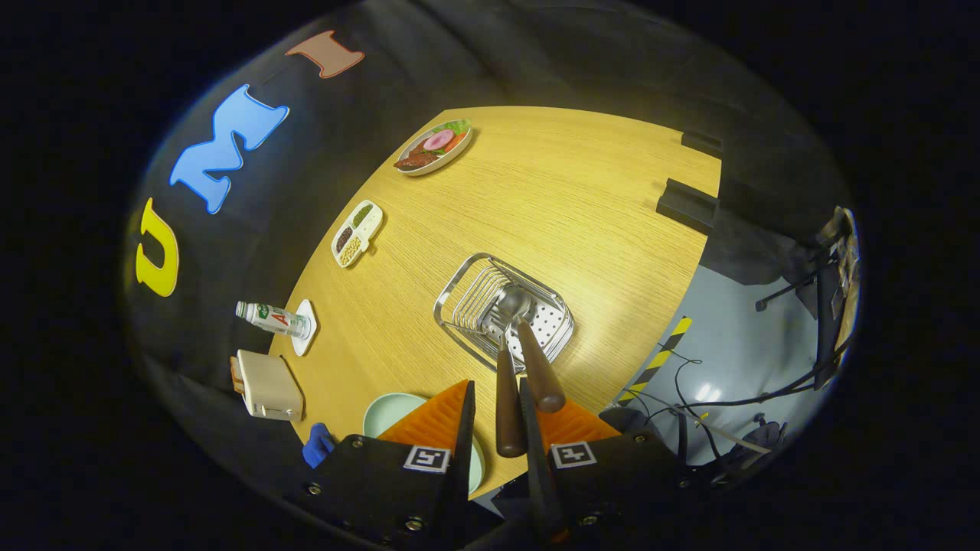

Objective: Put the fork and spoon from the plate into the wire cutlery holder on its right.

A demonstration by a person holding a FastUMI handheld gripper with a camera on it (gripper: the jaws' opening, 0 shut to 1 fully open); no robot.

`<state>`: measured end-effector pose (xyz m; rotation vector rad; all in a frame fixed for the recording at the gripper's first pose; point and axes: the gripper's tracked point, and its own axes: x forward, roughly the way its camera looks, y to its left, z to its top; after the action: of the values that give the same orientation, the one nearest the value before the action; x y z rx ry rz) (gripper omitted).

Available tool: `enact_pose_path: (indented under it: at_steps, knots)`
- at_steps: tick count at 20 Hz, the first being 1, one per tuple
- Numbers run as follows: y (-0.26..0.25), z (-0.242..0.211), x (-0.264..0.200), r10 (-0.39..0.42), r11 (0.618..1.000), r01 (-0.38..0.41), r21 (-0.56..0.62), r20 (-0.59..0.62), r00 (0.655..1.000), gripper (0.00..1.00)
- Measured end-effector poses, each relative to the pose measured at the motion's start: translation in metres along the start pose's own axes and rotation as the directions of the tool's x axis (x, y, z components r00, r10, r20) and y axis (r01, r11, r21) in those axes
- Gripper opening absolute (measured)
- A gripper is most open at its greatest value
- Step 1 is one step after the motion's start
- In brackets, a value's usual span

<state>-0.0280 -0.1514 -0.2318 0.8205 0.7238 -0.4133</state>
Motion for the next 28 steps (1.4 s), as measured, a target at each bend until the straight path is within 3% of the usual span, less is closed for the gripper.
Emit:
enact_pose_path:
  at_steps: [19, 24, 28]
  knots:
    - [0.011, -0.045, 0.016, 0.031, 0.998, -0.037, -0.045, -0.12, 0.992, 0.34]
    - [0.042, -0.055, 0.011, 0.088, 0.977, -0.111, -0.18, -0.131, 0.988, 0.34]
    - [0.083, -0.037, -0.002, 0.178, 0.903, -0.173, -0.394, -0.025, 0.984, 0.34]
